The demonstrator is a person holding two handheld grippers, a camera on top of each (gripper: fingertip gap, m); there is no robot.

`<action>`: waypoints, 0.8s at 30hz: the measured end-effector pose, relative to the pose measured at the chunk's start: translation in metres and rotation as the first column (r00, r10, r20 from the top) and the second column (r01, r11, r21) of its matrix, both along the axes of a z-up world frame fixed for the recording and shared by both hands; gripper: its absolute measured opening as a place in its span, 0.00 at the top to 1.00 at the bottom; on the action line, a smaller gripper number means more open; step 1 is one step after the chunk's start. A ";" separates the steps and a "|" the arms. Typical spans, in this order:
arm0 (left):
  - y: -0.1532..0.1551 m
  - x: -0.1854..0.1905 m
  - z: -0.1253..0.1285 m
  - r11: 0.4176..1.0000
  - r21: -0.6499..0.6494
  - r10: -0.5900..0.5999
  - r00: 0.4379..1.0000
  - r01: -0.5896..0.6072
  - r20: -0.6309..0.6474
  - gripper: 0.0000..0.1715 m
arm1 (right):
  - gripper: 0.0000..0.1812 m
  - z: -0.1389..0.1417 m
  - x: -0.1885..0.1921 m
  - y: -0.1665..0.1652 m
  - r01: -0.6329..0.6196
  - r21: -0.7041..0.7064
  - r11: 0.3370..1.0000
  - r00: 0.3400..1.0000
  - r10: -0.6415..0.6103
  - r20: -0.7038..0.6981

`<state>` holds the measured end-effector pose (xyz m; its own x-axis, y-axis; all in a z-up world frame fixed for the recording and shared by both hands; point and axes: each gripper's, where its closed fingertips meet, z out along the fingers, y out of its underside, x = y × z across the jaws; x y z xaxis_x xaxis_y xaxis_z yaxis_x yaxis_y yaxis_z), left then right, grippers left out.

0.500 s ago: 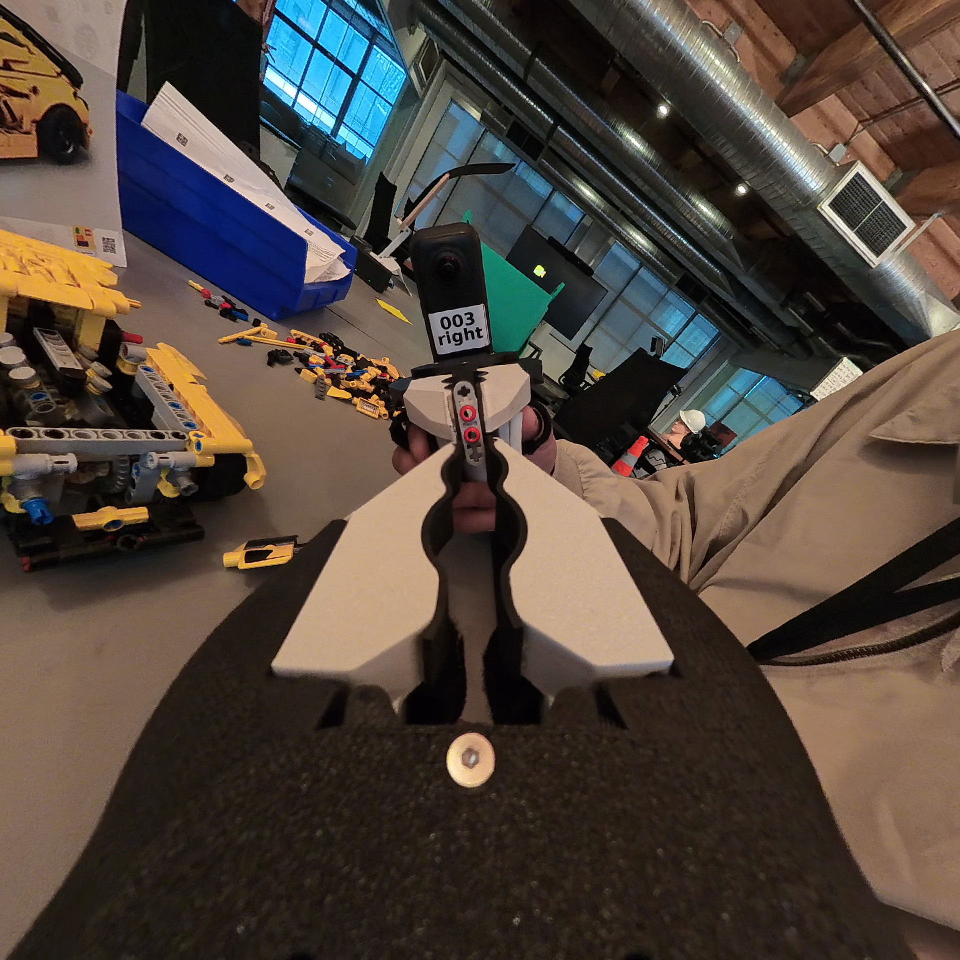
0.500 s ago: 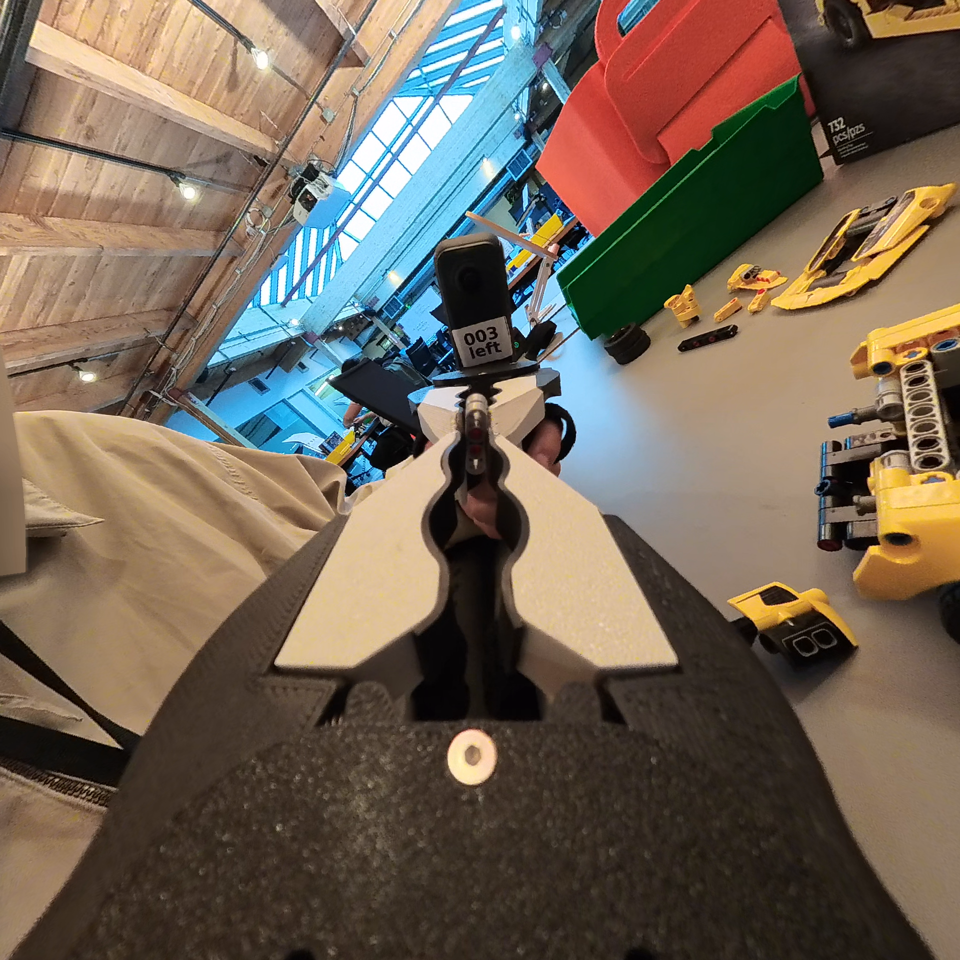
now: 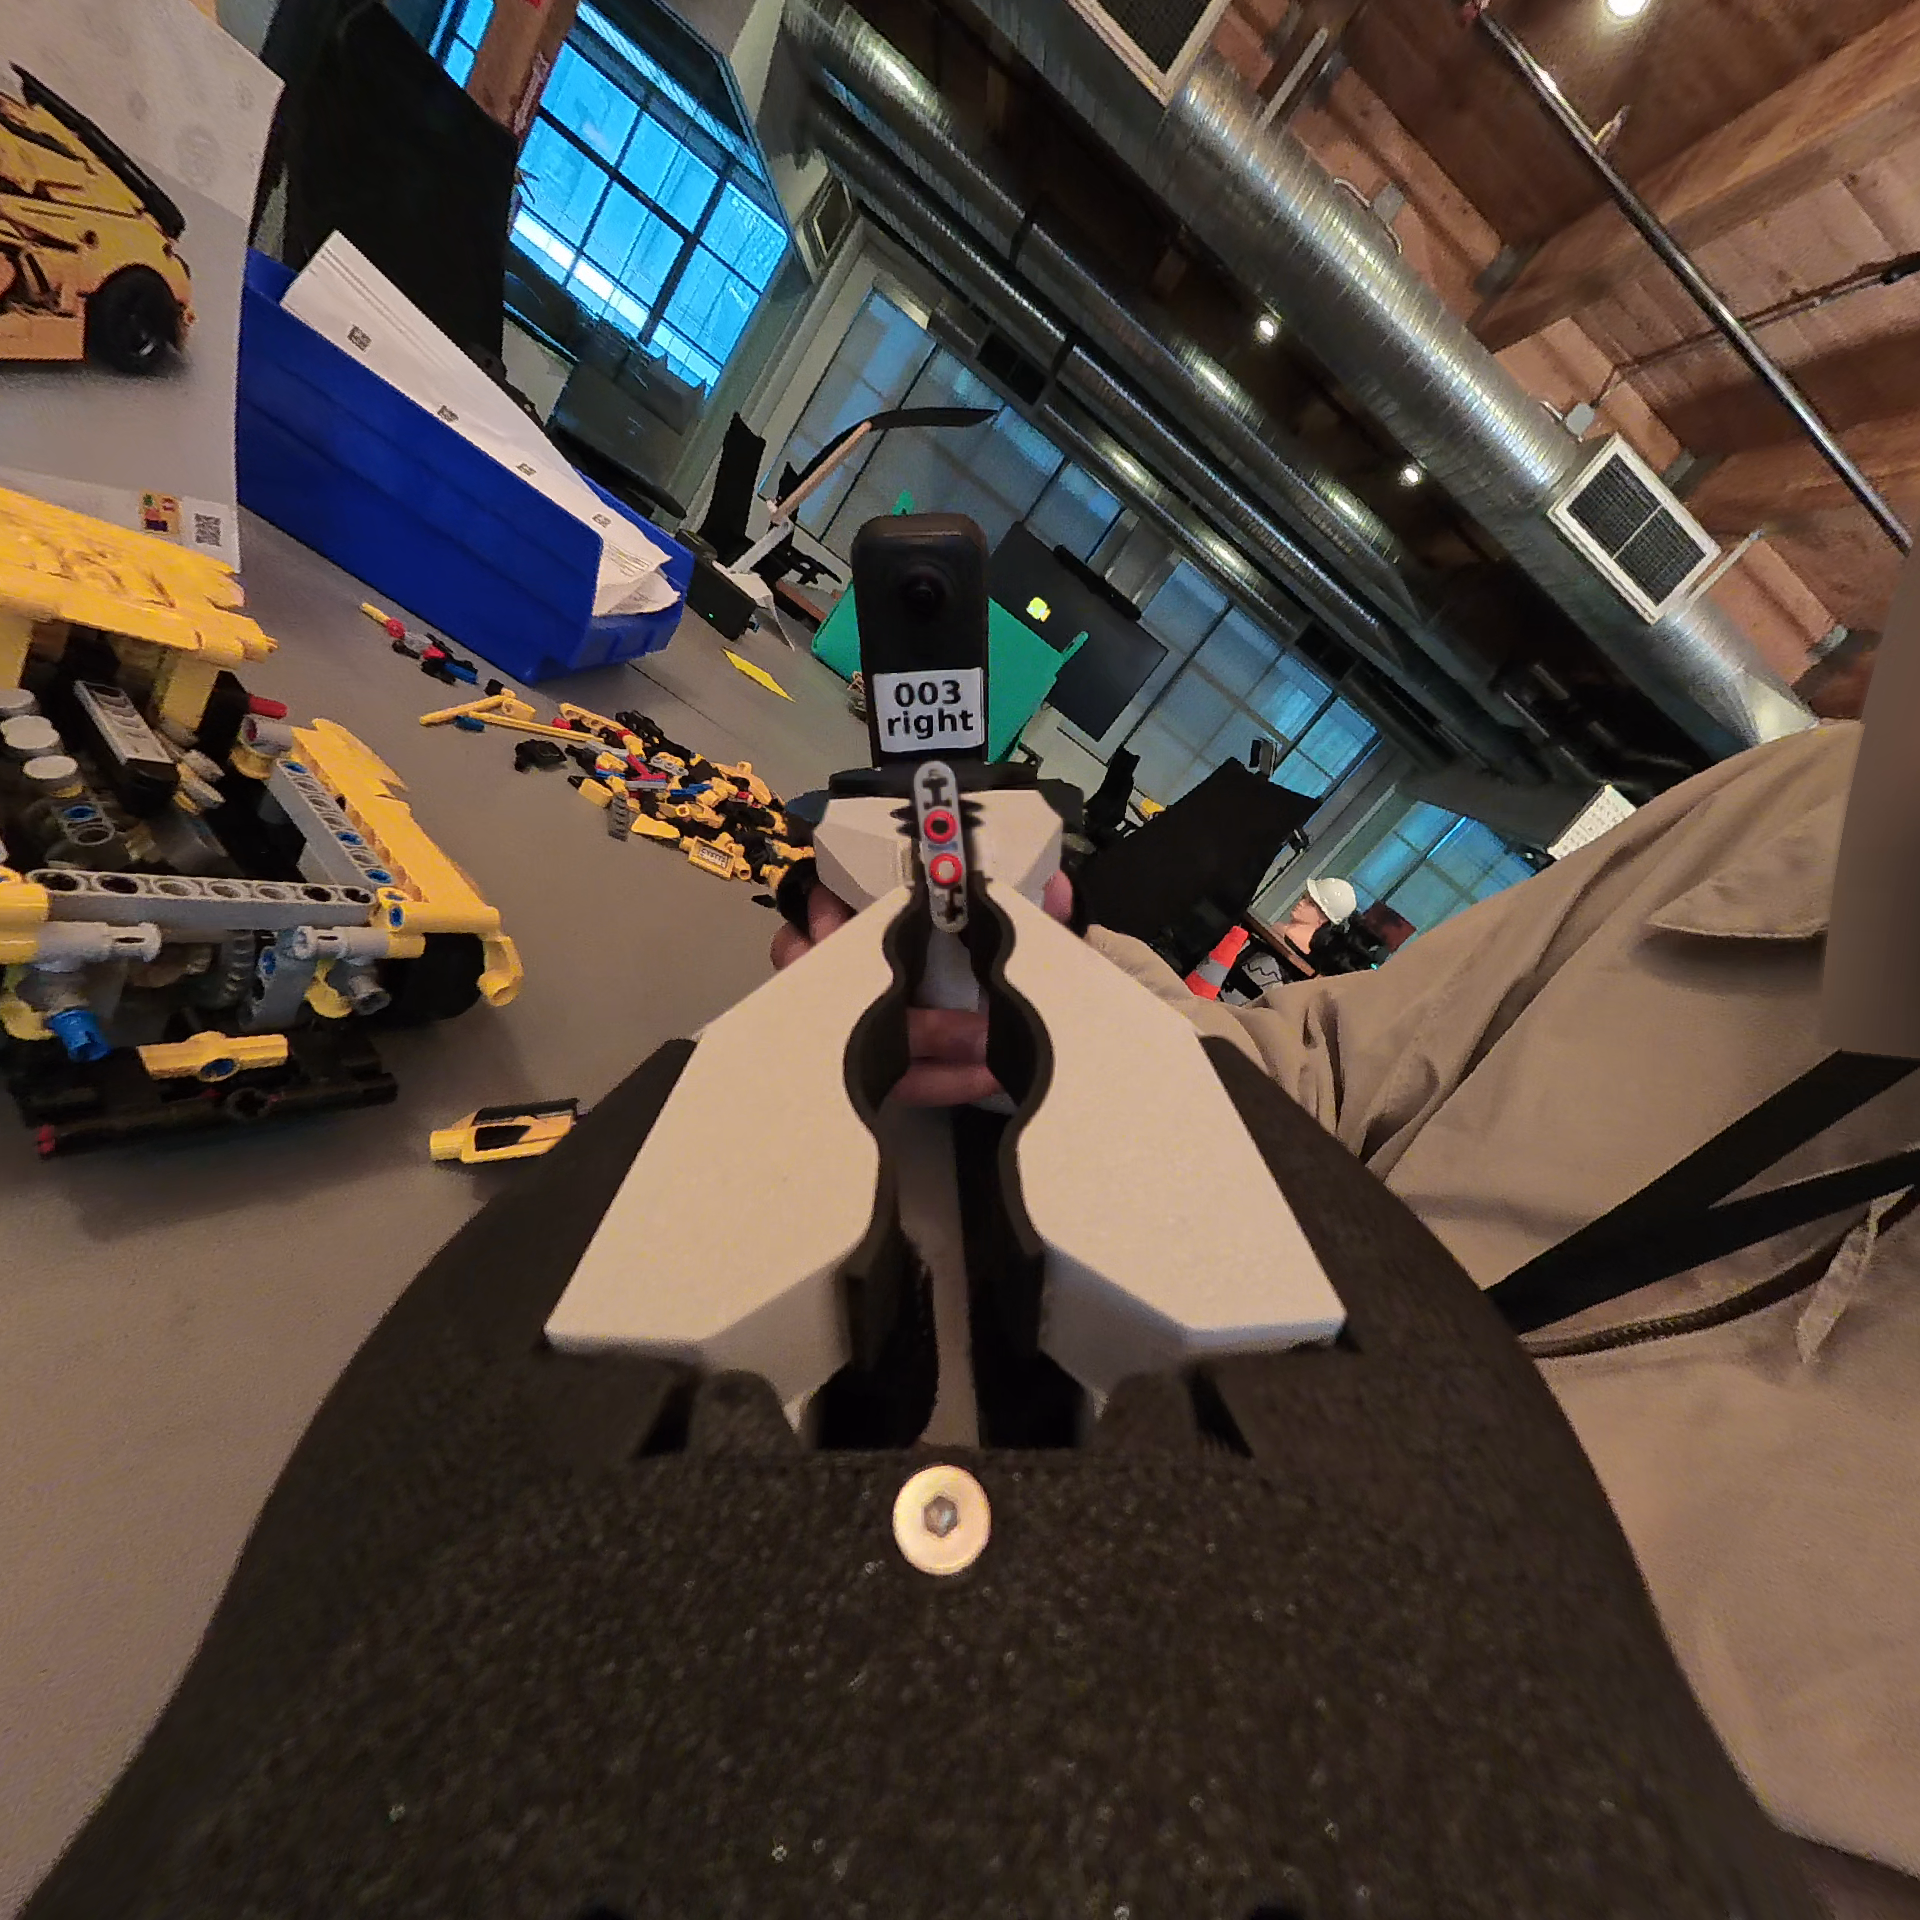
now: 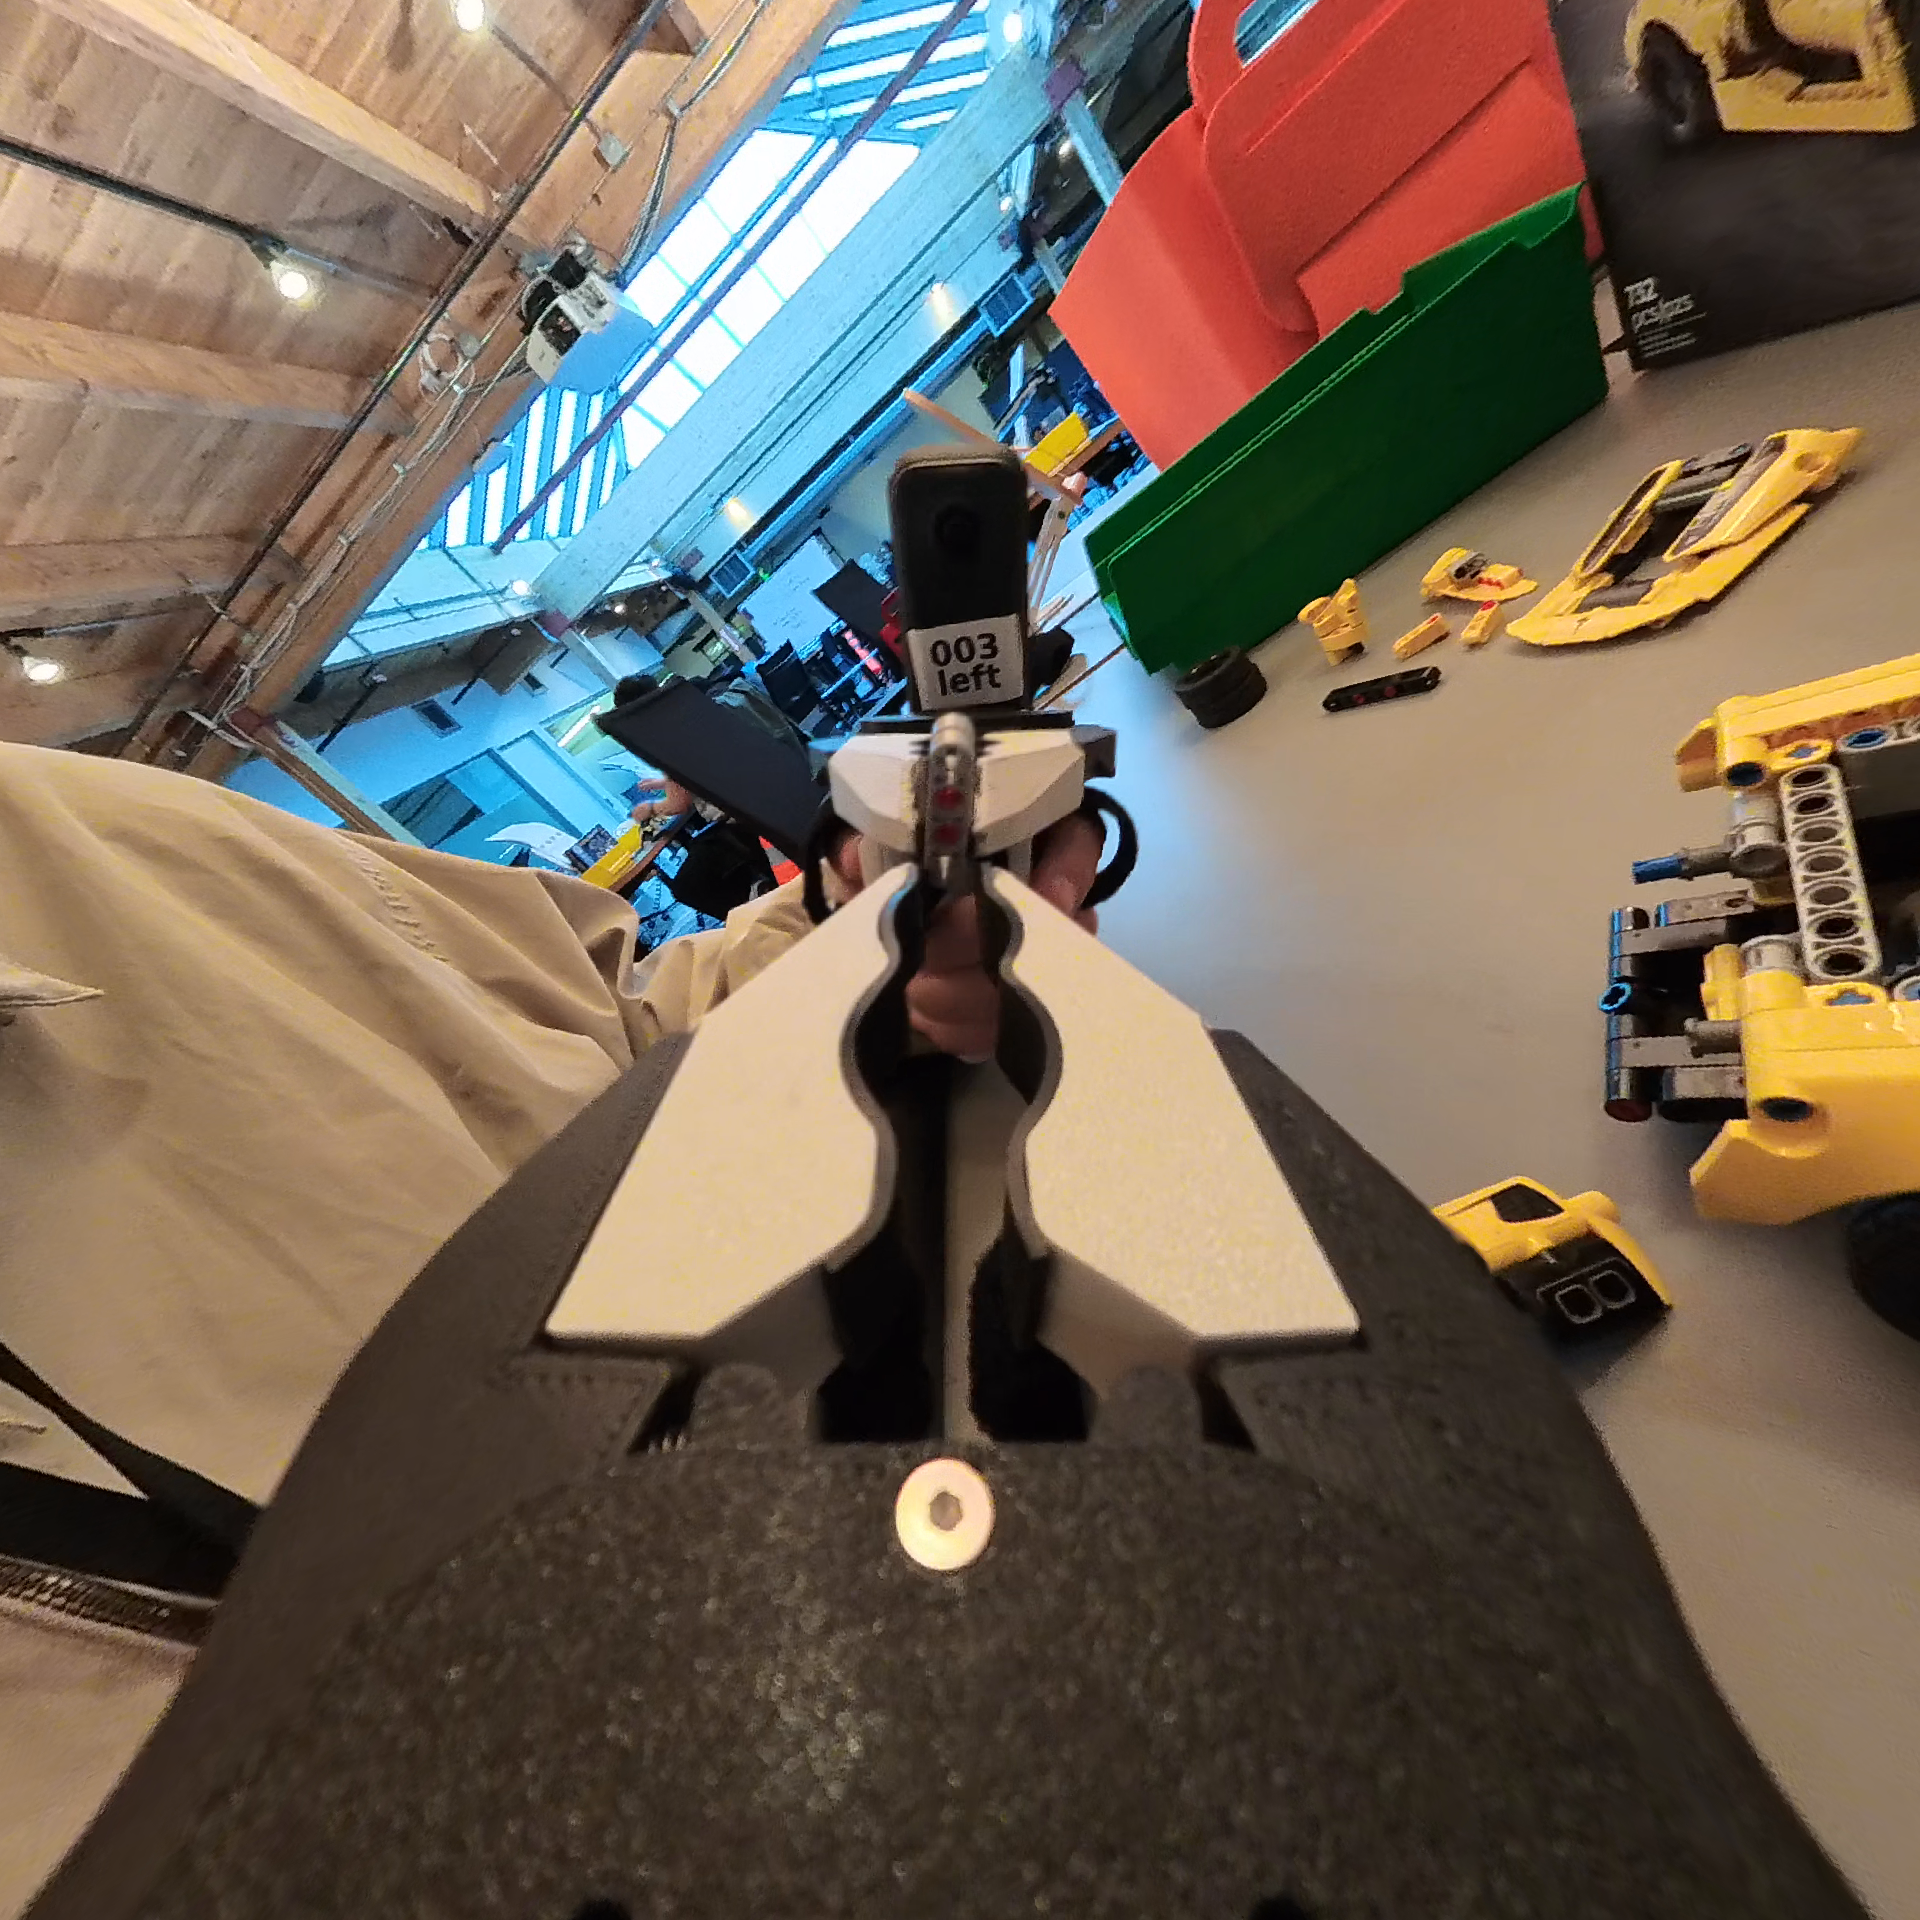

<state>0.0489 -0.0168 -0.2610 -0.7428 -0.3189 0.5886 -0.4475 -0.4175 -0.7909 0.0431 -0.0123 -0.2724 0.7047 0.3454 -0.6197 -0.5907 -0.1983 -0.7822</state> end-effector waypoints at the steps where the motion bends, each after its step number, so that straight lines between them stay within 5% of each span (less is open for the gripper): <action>1: 0.000 0.000 0.000 1.000 0.002 0.005 1.000 -0.005 0.003 0.97 | 0.96 0.001 0.001 0.000 0.005 0.008 1.000 1.000 -0.005 0.004; 24: -0.005 0.002 -0.002 1.000 0.015 0.010 1.000 -0.010 -0.005 0.97 | 0.97 0.006 0.006 -0.001 0.004 0.028 1.000 1.000 -0.004 -0.024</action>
<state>0.0504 -0.0221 -0.2626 -0.7369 -0.3348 0.5873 -0.4471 -0.4104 -0.7948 0.0488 -0.0137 -0.2665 0.6914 0.3602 -0.6263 -0.6098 -0.1739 -0.7732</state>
